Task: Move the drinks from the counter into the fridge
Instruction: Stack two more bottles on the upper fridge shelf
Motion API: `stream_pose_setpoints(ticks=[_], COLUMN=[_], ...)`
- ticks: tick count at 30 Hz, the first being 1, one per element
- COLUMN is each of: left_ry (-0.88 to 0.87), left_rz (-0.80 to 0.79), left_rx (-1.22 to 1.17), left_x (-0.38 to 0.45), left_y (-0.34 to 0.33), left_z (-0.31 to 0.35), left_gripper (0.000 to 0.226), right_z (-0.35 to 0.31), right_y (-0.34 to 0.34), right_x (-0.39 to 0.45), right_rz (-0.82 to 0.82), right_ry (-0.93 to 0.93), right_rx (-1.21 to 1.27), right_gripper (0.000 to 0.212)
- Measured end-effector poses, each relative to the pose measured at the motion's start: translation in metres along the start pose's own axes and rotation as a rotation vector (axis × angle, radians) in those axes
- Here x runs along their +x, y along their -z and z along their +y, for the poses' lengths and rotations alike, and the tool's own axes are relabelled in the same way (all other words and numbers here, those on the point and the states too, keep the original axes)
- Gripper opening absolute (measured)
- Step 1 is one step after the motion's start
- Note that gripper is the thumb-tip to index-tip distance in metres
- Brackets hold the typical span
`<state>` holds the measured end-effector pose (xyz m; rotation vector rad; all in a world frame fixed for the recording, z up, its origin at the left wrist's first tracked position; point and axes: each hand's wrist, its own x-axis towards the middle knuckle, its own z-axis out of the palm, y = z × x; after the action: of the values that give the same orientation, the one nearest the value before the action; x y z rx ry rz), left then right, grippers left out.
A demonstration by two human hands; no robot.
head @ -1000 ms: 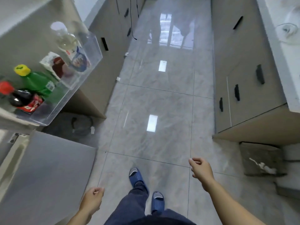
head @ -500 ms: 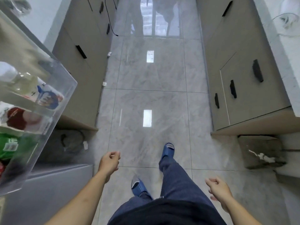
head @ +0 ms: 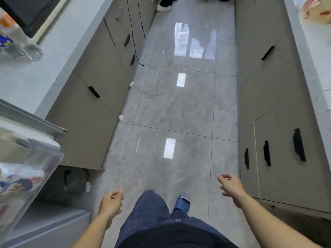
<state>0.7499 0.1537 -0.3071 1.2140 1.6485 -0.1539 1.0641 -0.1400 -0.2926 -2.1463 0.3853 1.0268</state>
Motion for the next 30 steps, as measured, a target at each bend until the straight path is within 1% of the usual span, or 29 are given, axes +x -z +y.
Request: stream_pose_setpoints(ticks=[3, 6, 10, 14, 19, 22, 26, 30], left_ry=[0.077, 0.142, 0.183, 0.219, 0.149, 0.093, 0.071, 0.098], left_rz=[0.066, 0.103, 0.131, 0.131, 0.138, 0.154, 0.221, 0.328], left_rx=[-0.011, -0.037, -0.107, -0.165, -0.275, -0.383, -0.494, -0.572], left_x=[0.009, 0.025, 0.058, 0.089, 0.125, 0.137, 0.147, 0.148], left_y=[-0.005, -0.007, -0.008, -0.001, 0.013, 0.018, 0.021, 0.02], left_z=[0.01, 0.026, 0.067, 0.122, 0.201, 0.242, 0.288, 0.316], left_gripper=[0.028, 0.03, 0.031, 0.026, 0.026, 0.023, 0.017, 0.015], right_z=[-0.079, -0.144, -0.216, -0.274, -0.333, -0.363, -0.406, -0.456], right_y=[-0.014, -0.035, -0.067, -0.088, -0.106, -0.112, -0.127, -0.154], right_x=[0.025, 0.049, 0.08, 0.104, 0.137, 0.158, 0.192, 0.224], right_rz=[-0.05, -0.1, -0.171, -0.208, -0.231, -0.248, -0.273, -0.332], right_ry=[0.12, 0.188, 0.24, 0.231, 0.254, 0.259, 0.269, 0.276], right_rx=[-0.003, -0.029, -0.099, -0.217, -0.389, -0.488, -0.604, -0.716], right_gripper=[0.025, 0.025, 0.026, 0.027, 0.021, 0.022, 0.021, 0.02])
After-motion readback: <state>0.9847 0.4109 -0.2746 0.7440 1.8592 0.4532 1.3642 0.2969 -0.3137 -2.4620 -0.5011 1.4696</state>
